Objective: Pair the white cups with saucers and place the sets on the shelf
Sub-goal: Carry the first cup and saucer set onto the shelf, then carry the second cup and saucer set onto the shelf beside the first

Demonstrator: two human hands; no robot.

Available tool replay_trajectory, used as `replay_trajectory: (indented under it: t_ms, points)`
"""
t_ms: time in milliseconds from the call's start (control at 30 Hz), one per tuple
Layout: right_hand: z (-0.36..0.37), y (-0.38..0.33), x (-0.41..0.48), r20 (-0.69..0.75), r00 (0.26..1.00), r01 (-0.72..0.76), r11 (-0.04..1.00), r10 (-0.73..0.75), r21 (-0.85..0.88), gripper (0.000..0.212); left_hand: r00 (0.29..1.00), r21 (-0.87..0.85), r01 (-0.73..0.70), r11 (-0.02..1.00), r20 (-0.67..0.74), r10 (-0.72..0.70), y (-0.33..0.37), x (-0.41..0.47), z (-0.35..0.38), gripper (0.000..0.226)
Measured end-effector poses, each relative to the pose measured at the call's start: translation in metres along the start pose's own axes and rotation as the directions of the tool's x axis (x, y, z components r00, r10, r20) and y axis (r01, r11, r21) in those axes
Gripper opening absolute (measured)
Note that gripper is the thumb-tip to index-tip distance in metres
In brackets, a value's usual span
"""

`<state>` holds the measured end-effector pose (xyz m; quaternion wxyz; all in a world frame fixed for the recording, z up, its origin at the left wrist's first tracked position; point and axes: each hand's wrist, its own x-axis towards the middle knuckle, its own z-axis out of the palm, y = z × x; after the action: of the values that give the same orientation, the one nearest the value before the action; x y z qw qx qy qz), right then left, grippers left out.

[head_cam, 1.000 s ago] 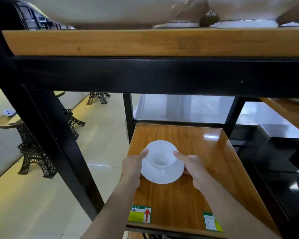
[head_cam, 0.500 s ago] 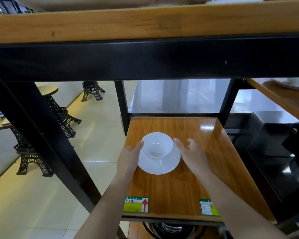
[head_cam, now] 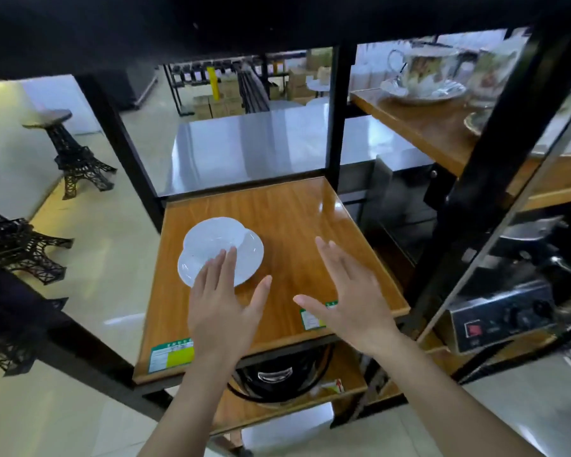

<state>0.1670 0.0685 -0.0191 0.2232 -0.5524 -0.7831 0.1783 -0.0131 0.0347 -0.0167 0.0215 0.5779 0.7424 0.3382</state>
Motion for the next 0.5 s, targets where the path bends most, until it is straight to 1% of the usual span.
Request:
replay_trajectory:
  t_ms: [33, 133, 200, 300, 400, 500]
  points:
    - [-0.006, 0.005, -0.013, -0.013, 1.000, 0.006, 1.000, -0.006, -0.020, 0.089, 1.000, 0.004, -0.018, 1.000, 0.022, 0.018, 0.009, -0.009, 0.002, 0.079]
    - [-0.025, 0.023, -0.058, -0.063, 0.997, 0.040, 0.997, -0.044, -0.066, 0.091, 0.986, -0.007, -0.071, 0.997, 0.152, 0.072, 0.034, -0.037, 0.013, 0.086]
    - [-0.037, 0.042, -0.088, -0.090, 0.995, 0.024, 0.995, -0.032, -0.093, 0.087, 0.975, -0.025, -0.119, 0.993, 0.184, 0.122, 0.054, -0.059, 0.021, 0.086]
    - [-0.065, 0.079, -0.137, -0.173, 0.984, -0.060, 0.993, 0.042, -0.101, 0.085, 0.960, -0.066, -0.189, 0.980, 0.199, 0.198, 0.099, -0.100, 0.037, 0.081]
    - [-0.099, 0.124, -0.191, -0.270, 0.953, -0.181, 0.973, 0.139, -0.140, 0.086, 0.929, -0.098, -0.278, 0.956, 0.225, 0.293, 0.153, -0.150, 0.057, 0.081]
    - [-0.138, 0.175, -0.257, -0.323, 0.917, -0.286, 0.950, 0.233, -0.128, 0.085, 0.880, -0.164, -0.319, 0.933, 0.315, 0.356, 0.217, -0.205, 0.077, 0.083]
